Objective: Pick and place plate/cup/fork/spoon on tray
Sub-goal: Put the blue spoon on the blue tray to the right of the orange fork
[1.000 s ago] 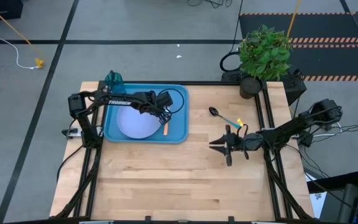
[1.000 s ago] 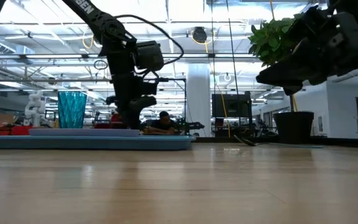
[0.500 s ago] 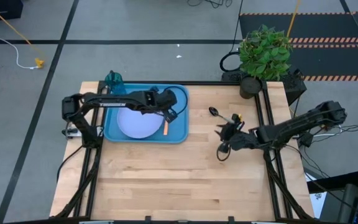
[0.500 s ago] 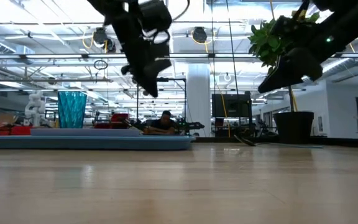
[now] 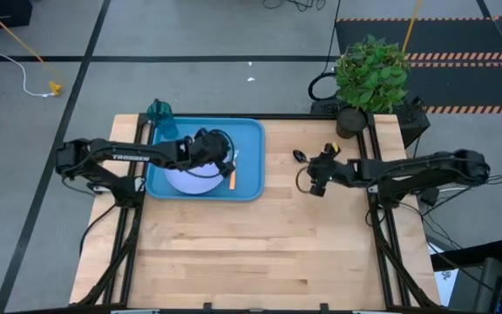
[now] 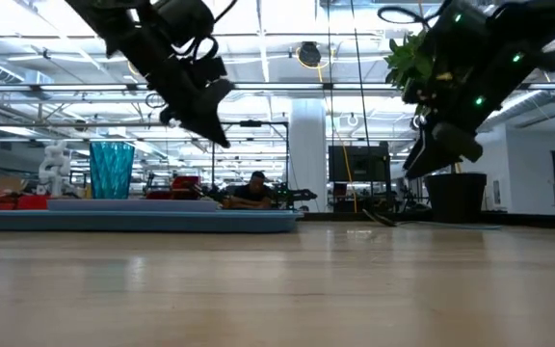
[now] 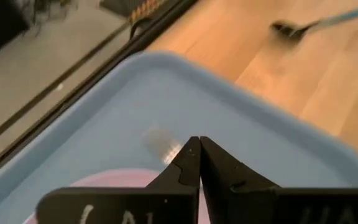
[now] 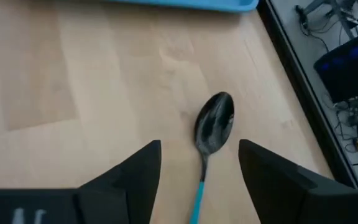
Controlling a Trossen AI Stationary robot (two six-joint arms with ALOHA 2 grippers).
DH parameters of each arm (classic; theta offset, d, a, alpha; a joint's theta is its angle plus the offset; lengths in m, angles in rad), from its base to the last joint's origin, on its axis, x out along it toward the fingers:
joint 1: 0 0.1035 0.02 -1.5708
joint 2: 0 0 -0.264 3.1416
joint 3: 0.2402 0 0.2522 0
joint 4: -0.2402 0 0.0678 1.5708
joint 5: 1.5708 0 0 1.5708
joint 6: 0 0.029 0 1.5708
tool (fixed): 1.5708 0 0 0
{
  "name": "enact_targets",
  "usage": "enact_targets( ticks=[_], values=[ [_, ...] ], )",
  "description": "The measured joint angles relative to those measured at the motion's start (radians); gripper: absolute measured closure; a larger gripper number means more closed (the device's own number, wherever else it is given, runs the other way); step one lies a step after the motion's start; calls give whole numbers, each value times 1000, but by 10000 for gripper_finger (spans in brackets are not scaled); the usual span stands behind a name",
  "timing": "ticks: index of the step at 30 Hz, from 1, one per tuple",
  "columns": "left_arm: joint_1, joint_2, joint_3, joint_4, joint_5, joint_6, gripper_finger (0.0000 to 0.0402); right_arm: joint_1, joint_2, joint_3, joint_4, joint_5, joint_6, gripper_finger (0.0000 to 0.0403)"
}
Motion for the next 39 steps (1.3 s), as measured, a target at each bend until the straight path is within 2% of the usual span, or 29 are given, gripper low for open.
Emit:
enact_targets(
  ticks=[5,7,14,20,26,33,36,39],
  values=[
    [-67,-11,-23,14,1,-8,396,-150,-2,-90,150,-242,-71,193],
    [-100,-13,-21,20,1,-1,396,-186,-2,-128,187,-300,-76,193],
    [-179,-12,-32,53,1,27,396,-223,-2,-195,265,-320,-32,193],
    [-203,-23,-163,204,1,5,396,-223,-2,-195,276,-320,-14,193],
    [-238,-81,-239,233,0,-68,396,-223,-2,-195,270,-319,-7,193],
    [-317,-105,-243,305,-25,-64,396,-223,-2,-209,290,-290,11,193],
    [-344,-117,-238,421,-25,-17,396,-229,-2,-251,369,-269,2,193],
    [-366,-135,-241,432,-25,29,396,-246,-2,-297,451,-266,-22,197]
  ],
)
